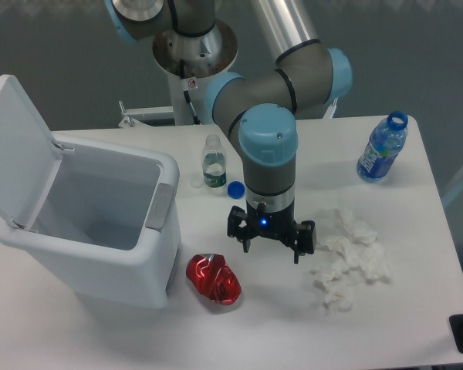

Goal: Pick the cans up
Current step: 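Move the open gripper toward the crushed red can beside the bin, then lower the gripper over the crushed red can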

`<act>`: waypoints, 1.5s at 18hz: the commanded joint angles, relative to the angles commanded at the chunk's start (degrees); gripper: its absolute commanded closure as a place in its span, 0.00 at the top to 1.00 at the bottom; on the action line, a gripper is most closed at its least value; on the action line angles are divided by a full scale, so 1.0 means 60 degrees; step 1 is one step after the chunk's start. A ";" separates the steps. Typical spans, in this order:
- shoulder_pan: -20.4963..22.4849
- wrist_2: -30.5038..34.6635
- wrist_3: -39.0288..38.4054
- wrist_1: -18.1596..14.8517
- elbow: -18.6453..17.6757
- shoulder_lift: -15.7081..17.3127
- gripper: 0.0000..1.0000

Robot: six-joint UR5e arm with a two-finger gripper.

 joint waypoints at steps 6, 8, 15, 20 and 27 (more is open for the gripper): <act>-0.0029 0.1697 -0.3234 -0.0015 -0.0058 -0.0204 1.00; -0.0029 0.1860 -0.3942 -0.0015 -0.0117 -0.0234 1.00; -0.0307 0.1758 -0.5524 -0.0176 -0.0366 -0.0234 1.00; -0.0439 0.0326 -0.6009 -0.0205 -0.0250 -0.0264 1.00; -0.0688 -0.0395 -0.6039 -0.0205 0.0352 -0.1054 1.00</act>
